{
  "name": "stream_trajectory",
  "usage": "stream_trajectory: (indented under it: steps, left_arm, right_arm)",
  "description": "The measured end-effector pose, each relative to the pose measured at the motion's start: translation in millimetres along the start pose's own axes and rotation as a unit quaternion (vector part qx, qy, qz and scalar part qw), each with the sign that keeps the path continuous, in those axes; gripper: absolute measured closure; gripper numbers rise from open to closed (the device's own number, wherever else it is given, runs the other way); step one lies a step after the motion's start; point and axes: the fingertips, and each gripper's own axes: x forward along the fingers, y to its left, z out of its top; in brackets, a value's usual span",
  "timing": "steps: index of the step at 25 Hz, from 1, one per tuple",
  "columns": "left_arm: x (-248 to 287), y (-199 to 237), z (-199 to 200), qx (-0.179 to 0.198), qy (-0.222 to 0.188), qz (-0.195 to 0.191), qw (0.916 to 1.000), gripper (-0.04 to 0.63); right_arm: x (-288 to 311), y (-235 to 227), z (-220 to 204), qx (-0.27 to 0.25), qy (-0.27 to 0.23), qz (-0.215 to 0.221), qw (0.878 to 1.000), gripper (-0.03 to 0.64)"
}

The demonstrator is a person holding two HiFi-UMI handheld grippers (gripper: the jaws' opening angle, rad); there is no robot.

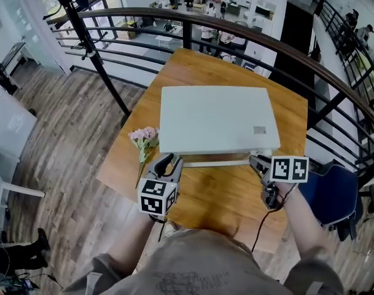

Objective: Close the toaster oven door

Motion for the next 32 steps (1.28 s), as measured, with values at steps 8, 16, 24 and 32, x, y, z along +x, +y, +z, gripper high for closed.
stream_trajectory:
  steps: [8, 16, 24, 32]
  left_arm:
    - [-36, -6, 42, 0.043, -0.036, -0.01, 0.9984, 0.483]
    - [-99, -22, 137, 0.131, -0.137, -0.005, 0.9818, 0.492]
    - [-161, -46, 186, 0.185, -0.197, 0.017, 0.9626, 0.539]
    - [-196, -47, 187, 0.164, -0.213, 0.023, 0.963, 0.561]
  right_arm:
    - [-56, 72, 31, -0.087, -0.131, 0.084, 0.984, 0.558]
    - [-140, 155, 64, -0.201, -0.302, 0.137, 0.922, 0.575]
    - [-206, 204, 62, -0.252, -0.39, 0.159, 0.871, 0.581]
    - [-227, 224, 42, -0.298, -0.409, 0.142, 0.851, 0.583]
